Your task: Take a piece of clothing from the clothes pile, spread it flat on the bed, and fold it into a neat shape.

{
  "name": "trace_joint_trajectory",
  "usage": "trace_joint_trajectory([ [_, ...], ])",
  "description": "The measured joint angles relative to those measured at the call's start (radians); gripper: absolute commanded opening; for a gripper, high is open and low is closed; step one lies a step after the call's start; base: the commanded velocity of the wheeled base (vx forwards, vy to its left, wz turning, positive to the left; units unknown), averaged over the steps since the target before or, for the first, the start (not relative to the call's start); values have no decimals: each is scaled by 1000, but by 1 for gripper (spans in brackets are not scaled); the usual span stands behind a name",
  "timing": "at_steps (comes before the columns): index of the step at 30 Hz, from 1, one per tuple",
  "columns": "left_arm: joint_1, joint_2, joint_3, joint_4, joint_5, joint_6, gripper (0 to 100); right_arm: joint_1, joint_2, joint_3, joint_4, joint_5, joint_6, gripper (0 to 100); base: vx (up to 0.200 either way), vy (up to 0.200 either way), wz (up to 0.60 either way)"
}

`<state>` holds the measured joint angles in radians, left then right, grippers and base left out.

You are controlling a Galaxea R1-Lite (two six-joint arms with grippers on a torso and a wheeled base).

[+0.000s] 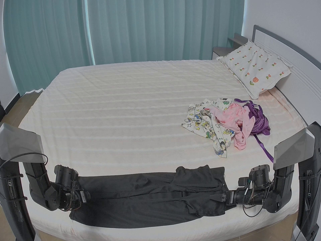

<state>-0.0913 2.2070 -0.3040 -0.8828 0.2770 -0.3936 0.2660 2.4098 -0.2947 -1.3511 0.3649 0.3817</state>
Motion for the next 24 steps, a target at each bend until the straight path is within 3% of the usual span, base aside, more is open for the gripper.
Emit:
trace_joint_trajectory([
  [12,63,-71,-61,-82,-25,-64,100,2,0,1,0,0,0,100,0,0,0],
  [24,117,48,-205,-77,-158,-88,100,1,1,0,0,1,2,100,0,0,0],
])
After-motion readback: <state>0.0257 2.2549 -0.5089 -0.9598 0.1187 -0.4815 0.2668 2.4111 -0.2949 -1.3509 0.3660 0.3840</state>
